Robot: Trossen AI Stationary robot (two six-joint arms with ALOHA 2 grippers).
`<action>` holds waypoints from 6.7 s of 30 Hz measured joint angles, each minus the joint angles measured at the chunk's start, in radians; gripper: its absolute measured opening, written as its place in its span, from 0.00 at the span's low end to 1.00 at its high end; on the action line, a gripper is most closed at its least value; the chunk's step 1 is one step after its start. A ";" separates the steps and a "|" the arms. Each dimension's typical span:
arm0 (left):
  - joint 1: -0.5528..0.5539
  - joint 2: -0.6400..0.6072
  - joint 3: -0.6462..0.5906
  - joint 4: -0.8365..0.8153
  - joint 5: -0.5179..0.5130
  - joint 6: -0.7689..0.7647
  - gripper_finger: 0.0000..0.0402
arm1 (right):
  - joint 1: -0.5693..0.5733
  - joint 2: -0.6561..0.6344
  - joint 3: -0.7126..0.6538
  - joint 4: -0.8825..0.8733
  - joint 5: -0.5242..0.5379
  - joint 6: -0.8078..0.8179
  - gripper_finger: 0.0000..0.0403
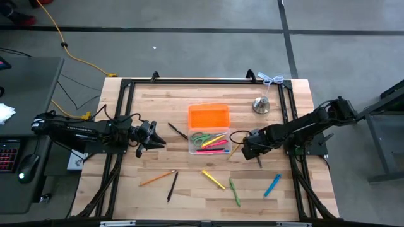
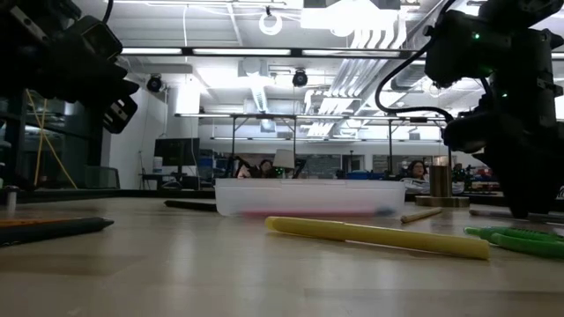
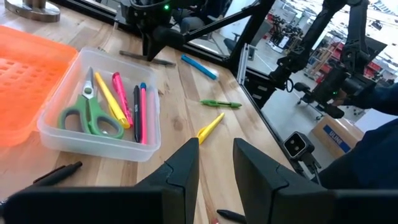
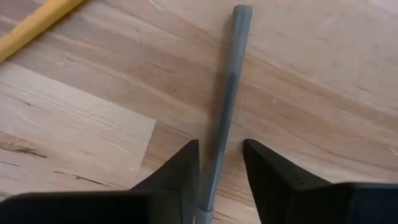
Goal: Pick & place school supplies into a supply box
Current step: Put the gray pen into the container
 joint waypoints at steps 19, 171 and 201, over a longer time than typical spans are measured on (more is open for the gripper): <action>0.000 0.000 0.000 -0.021 -0.001 0.001 0.32 | 0.000 -0.009 -0.005 -0.026 0.008 0.052 0.02; 0.000 0.000 -0.001 -0.072 0.009 -0.057 0.32 | 0.000 0.143 0.868 0.059 0.480 -1.425 0.00; 0.000 0.000 -0.001 -0.071 0.009 -0.078 0.32 | -0.029 0.261 0.909 -0.012 0.368 -1.431 0.00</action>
